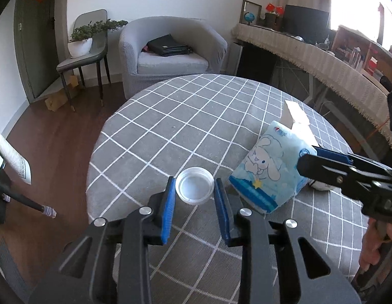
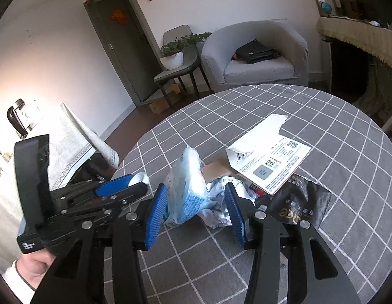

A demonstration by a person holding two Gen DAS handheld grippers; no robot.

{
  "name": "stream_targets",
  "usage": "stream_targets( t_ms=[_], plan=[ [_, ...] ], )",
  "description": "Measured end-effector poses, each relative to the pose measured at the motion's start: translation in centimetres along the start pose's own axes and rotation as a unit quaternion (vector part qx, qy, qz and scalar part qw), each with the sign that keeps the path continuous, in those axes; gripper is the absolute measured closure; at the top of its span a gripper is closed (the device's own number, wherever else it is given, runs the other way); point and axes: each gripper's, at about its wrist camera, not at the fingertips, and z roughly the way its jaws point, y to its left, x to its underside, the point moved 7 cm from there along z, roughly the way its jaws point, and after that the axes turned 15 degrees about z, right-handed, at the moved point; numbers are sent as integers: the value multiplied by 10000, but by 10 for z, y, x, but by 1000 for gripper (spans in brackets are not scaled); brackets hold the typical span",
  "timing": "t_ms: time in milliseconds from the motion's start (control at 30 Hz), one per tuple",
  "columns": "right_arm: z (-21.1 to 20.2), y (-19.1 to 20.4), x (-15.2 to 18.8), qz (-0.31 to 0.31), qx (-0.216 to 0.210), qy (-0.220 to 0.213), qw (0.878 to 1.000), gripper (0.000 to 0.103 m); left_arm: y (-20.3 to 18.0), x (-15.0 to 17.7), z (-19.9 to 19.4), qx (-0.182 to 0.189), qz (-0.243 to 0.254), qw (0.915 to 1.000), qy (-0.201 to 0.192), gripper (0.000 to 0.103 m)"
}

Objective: Collect trash
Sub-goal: 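Grasp the white plastic cap with the left tool while the right tool grasps the blue snack bag, then carry the white cap and the blue snack bag with both tools over the green bin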

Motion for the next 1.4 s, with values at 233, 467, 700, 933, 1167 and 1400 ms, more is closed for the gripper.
stream_targets(
  t_ms=[233,467,700,933,1167,1400],
  plan=[
    [3,-3,-1,-161,270,-50,9995,68,6,3,-14,80,-33,9999,-76,71],
    [-3,1,-5,-237,291,-126,9992,92,15,3,-24,100,-145,9997,-154,71],
    [-6,25,-8,-474,322,-223,9981,95,29,7,-39,50,-255,9994,-226,70],
    [-5,57,-10,-632,186,-266,9975,95,52,19,-56,-92,-339,9991,-236,70],
    [0,85,-7,-819,57,-205,9964,95,87,33,-71,-286,-524,9980,-185,71],
    [5,115,0,-1002,-63,-135,9949,95,113,65,-71,-429,-597,9973,72,71]
  ],
)
